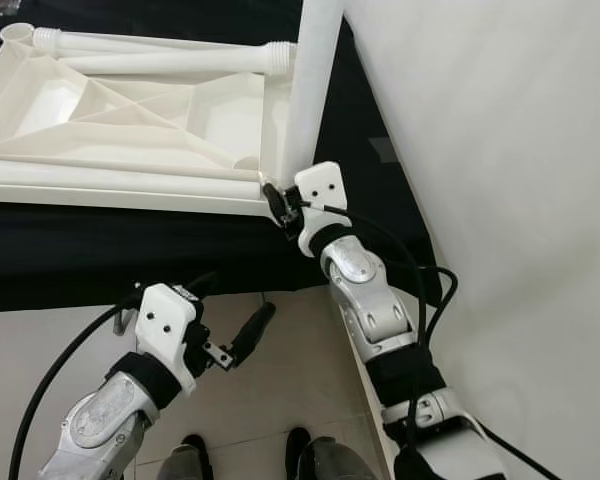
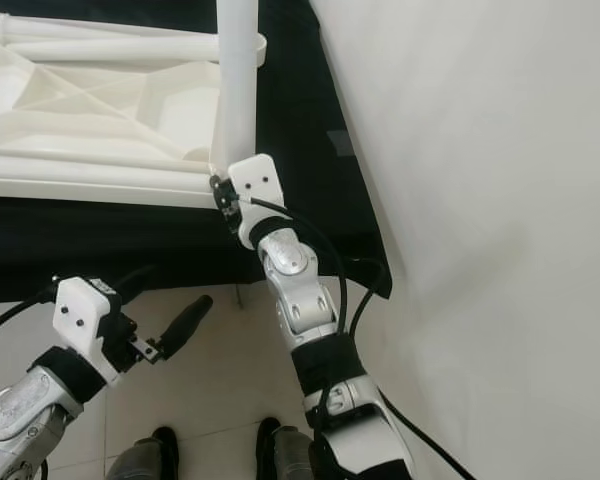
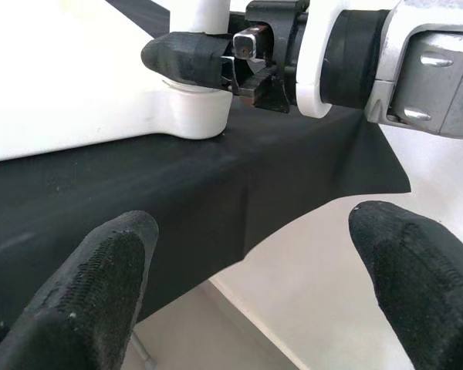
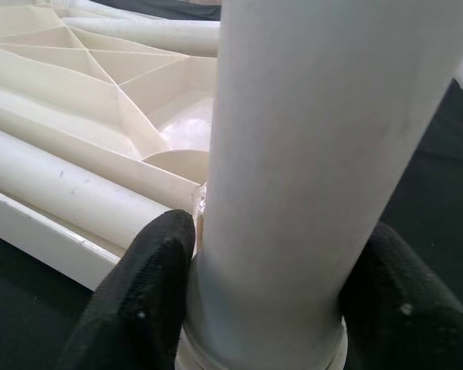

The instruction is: Building children table

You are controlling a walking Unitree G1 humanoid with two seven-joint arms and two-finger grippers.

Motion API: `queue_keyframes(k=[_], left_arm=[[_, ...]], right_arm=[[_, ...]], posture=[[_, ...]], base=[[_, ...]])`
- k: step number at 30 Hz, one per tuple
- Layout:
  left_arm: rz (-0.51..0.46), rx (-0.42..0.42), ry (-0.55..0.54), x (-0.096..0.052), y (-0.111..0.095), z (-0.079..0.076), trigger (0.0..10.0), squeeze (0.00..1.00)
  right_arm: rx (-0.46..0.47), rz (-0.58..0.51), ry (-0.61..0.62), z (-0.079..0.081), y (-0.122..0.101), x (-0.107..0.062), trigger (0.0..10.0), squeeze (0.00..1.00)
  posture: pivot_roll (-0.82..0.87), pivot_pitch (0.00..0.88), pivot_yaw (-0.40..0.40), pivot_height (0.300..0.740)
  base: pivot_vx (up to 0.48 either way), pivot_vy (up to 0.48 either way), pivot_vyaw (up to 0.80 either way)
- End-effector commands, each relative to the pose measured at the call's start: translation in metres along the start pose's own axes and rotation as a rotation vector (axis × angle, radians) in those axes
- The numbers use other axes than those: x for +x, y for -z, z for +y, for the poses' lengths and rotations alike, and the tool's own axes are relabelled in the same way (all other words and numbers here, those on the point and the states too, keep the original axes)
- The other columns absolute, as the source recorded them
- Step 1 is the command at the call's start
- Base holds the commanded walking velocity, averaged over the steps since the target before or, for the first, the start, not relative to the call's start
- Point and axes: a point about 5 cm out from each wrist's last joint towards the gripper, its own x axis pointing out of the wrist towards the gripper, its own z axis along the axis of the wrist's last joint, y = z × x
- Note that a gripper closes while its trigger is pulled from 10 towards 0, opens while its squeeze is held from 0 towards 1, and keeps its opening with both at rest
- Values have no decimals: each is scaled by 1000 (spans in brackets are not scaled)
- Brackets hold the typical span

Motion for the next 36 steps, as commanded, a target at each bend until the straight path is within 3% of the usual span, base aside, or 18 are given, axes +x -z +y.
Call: queue_keyframes(k=[1,2,6,7,8,9,10,14,18,19,21,22,23,27,29,36], left_arm=[[22,-9,2,-3,5,-2,10000,0],[22,-8,1,-4,5,-2,10000,0],[20,-5,2,-4,5,-2,10000,0],[20,-5,2,-3,4,-2,10000,0],[20,-5,2,-3,4,-2,10000,0],[19,-4,2,-3,4,-2,10000,0],[18,-5,2,-3,4,-2,10000,0],[16,-2,-2,-3,4,-1,10000,0],[15,0,-3,-3,4,-1,10000,0],[14,2,-5,-3,3,-1,10000,0],[13,2,-6,-3,3,-1,10000,0],[12,3,-9,-4,3,-1,10000,0],[12,4,-10,-4,3,-1,10000,0],[11,6,-13,-4,2,0,10000,0],[9,7,-19,-5,2,0,10000,0],[10,0,-17,-4,3,-3,10000,0]], right_arm=[[18,106,-20,6,22,-4,10000,0],[50,79,-38,5,18,-3,10000,1000],[116,7,-113,7,5,-3,10000,1000],[152,-63,-190,4,-9,2,10000,243],[152,-63,-190,4,-9,2,10000,243],[171,-115,-242,2,-18,4,10000,47],[181,-158,-305,-1,-27,7,10000,0],[123,-203,-472,-7,-42,16,10000,0],[83,-206,-540,-8,-45,19,10000,0],[56,-203,-637,-8,-49,22,10000,0],[50,-202,-663,-7,-50,22,10000,0],[-5,-181,-722,-6,-48,22,6588,0],[-46,-163,-763,-5,-46,23,3882,0],[-69,-138,-819,-4,-44,22,3725,0],[-73,-124,-896,-3,-43,22,0,0],[-25,-135,-920,-5,-43,24,0,0]], posture=[[132,290,-127,740],[136,289,-127,740],[139,289,-127,740],[142,288,-128,740],[142,288,-128,740],[145,288,-129,740],[146,287,-130,740],[153,286,-134,740],[158,286,-137,740],[161,286,-138,740],[161,286,-138,740],[167,288,-142,740],[167,288,-142,740],[171,290,-145,740],[166,293,-149,740],[142,293,-152,740]], base=[[0,0,0],[0,0,0],[0,0,0],[0,0,0],[0,0,0],[0,0,0],[0,0,0],[0,0,0],[0,0,0],[0,0,0],[0,0,0],[0,0,0],[0,0,0],[0,0,0],[0,0,0],[0,0,0]])
